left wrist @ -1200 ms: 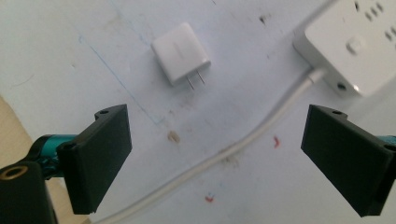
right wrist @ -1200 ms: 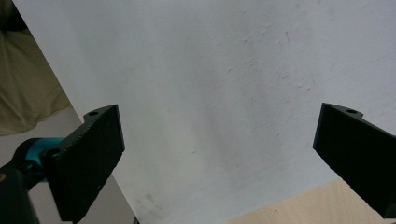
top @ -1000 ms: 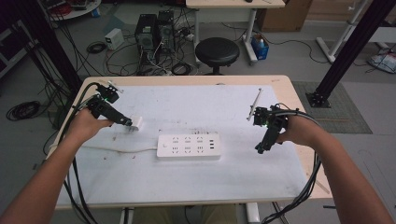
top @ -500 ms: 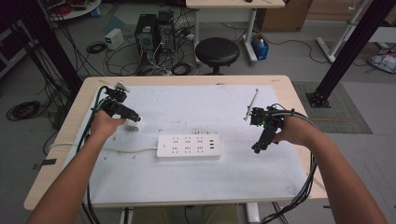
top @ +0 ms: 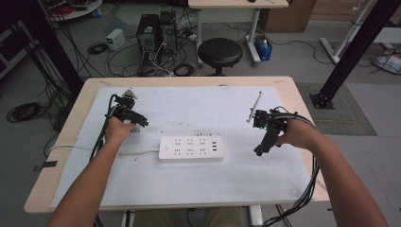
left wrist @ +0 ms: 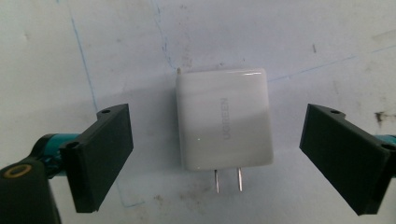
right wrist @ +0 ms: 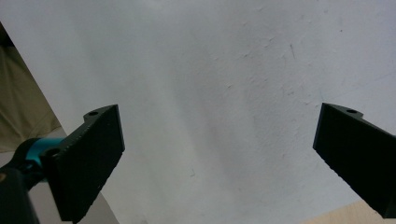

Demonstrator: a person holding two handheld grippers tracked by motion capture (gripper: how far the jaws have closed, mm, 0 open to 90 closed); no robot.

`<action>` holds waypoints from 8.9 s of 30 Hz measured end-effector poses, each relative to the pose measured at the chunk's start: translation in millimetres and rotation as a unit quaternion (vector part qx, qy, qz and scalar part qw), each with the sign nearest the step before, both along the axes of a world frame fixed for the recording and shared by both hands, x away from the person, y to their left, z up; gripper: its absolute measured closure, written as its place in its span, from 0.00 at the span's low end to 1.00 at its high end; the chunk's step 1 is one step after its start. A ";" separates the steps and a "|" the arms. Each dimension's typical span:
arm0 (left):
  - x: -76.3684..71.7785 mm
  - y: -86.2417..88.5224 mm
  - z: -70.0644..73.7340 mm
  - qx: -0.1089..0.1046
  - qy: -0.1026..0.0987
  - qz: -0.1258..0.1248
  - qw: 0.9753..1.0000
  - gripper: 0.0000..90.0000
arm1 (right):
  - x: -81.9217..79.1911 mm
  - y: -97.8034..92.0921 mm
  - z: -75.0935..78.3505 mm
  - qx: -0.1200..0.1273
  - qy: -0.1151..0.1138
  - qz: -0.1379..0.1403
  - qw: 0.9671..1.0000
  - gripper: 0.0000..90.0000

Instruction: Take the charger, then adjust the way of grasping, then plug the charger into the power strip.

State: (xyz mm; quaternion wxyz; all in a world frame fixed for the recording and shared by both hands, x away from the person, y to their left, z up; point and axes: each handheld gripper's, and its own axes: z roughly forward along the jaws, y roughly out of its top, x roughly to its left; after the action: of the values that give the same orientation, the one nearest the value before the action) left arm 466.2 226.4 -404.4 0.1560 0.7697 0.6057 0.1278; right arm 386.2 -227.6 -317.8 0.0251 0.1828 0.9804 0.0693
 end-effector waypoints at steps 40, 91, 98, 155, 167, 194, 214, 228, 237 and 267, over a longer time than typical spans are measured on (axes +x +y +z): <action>-11.6 1.6 10.5 -0.031 -0.065 -0.078 0.994 0.47 | 4.2 -9.6 -5.3 0.023 -0.010 -0.025 0.999 0.01; -119.0 -32.8 105.5 -0.066 -0.169 -0.381 0.906 0.47 | -26.4 -9.7 9.1 0.076 -0.053 -0.121 0.988 0.01; -129.8 -48.9 106.4 -0.078 -0.175 -0.438 0.878 0.47 | -32.8 -9.6 7.4 0.142 -0.030 -0.177 0.973 0.01; -134.2 -164.3 88.1 -0.117 -0.181 -0.560 0.800 0.47 | -37.8 36.8 -5.5 0.402 0.234 -0.317 0.827 0.09; -136.4 -171.3 86.3 -0.112 -0.188 -0.569 0.793 0.47 | -29.6 60.5 -15.5 0.392 0.256 -0.311 0.827 0.23; -144.6 -177.0 84.8 -0.071 -0.216 -0.579 0.783 0.47 | -23.1 69.6 -36.0 0.428 0.329 -0.313 0.781 0.68; -117.8 -115.2 78.0 -0.062 -0.124 -0.458 0.878 0.22 | -25.2 11.5 -33.4 0.374 0.135 -0.312 0.863 0.69; -107.5 -50.3 74.9 -0.009 -0.051 -0.410 0.911 0.22 | -32.4 -4.0 -3.7 0.211 -0.006 -0.212 0.954 0.69; -106.2 -22.3 84.9 -0.010 -0.041 -0.405 0.913 0.22 | -33.0 -11.1 19.8 0.131 -0.037 -0.171 0.976 0.69; -117.5 12.5 88.8 0.051 -0.042 -0.338 0.939 0.22 | -33.8 -12.8 43.3 0.100 -0.078 -0.151 0.980 0.69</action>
State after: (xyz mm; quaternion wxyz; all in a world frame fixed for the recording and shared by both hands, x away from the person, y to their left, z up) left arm 348.7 239.0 -315.6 0.1761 0.9298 0.2956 0.1307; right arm 352.3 -240.5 -274.5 0.0938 0.3244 0.9246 0.1764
